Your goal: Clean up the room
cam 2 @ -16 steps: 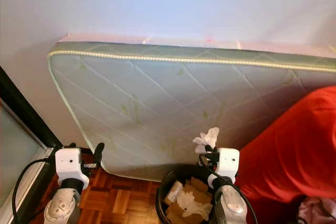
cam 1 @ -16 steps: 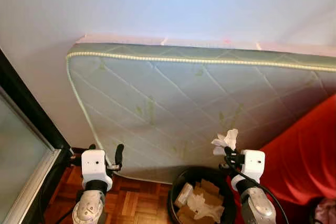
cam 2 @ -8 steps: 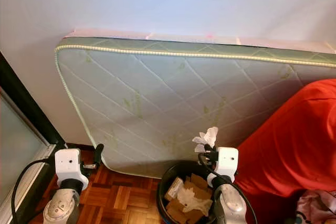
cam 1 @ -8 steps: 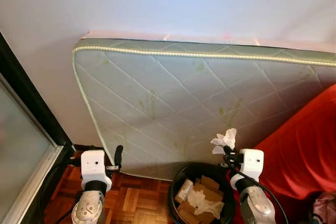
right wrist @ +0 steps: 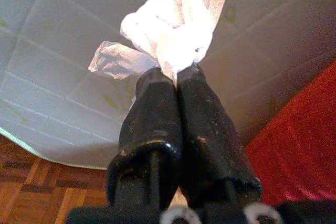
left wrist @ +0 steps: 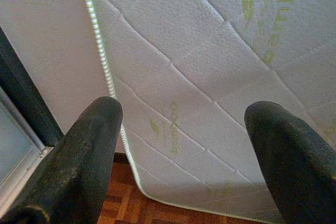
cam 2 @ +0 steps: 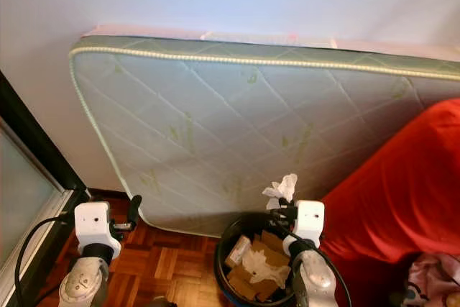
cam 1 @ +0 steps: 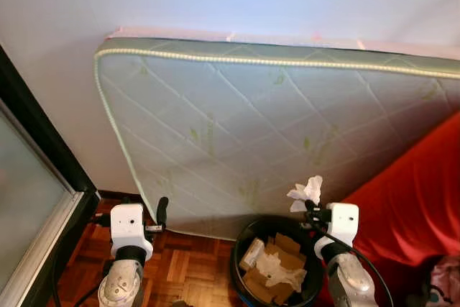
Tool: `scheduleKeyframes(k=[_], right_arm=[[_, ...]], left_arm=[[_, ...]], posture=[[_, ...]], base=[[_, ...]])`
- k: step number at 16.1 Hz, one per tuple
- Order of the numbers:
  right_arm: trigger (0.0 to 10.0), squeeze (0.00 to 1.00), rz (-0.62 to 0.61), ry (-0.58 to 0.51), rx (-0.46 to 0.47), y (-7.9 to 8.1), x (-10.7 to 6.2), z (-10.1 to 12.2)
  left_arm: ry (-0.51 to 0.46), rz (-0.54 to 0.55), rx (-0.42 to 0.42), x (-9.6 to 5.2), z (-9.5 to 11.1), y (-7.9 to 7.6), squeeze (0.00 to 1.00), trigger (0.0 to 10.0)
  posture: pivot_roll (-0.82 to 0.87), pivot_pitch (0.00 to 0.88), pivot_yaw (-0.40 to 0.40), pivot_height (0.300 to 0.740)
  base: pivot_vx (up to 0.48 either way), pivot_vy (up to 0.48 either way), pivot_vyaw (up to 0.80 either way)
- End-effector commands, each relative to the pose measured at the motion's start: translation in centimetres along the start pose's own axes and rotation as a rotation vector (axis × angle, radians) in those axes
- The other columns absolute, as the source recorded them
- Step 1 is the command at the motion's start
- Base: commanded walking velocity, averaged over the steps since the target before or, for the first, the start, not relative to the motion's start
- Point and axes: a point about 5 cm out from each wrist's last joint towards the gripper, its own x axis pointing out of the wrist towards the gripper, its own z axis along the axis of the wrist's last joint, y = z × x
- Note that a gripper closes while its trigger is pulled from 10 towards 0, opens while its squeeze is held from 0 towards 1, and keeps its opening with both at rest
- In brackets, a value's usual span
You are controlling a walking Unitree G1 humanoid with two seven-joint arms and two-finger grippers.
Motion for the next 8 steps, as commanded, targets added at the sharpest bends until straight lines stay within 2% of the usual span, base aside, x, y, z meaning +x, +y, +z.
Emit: scheduleKeyframes(k=[1,8], right_arm=[[10.0,0.0,-0.002,0.003,0.004,-0.11,-0.01,-0.14],[10.0,0.0,0.013,0.026,0.004,0.15,0.23,-0.61]], left_arm=[[0.009,0.009,-0.007,-0.17,-0.08,-0.01,0.0,10.0],[0.012,0.001,-0.007,-0.21,-0.08,-0.1,0.0,10.0]], posture=[[0.06,0.033,-0.032,0.665],[0.06,0.02,-0.03,0.665]], base=[[0.0,0.0,0.0],[0.0,0.0,0.0]])
